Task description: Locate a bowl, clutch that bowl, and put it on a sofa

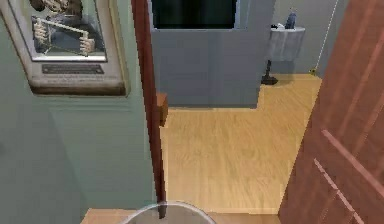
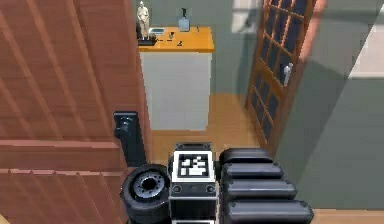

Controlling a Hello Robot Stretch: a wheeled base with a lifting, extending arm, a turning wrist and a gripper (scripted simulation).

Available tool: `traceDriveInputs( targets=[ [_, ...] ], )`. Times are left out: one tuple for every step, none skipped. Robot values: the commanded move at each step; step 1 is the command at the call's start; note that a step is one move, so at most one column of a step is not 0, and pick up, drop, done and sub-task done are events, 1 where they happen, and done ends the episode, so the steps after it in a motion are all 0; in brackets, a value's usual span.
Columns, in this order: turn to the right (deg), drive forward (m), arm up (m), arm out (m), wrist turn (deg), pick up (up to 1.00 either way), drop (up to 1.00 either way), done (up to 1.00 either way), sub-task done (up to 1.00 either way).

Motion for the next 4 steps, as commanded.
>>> traceDriveInputs(
  targets=[
    [0.0,0.30,0.00,0.00,0.0,0.00,0.00,0.00,0.00],
    [18.0,0.00,0.00,0.00,0.0,0.00,0.00,0.00,0.00],
    [0.0,1.00,0.00,0.00,0.0,0.00,0.00,0.00,0.00],
    [33.0,0.00,0.00,0.00,0.0,0.00,0.00,0.00,0.00]
  ],
)
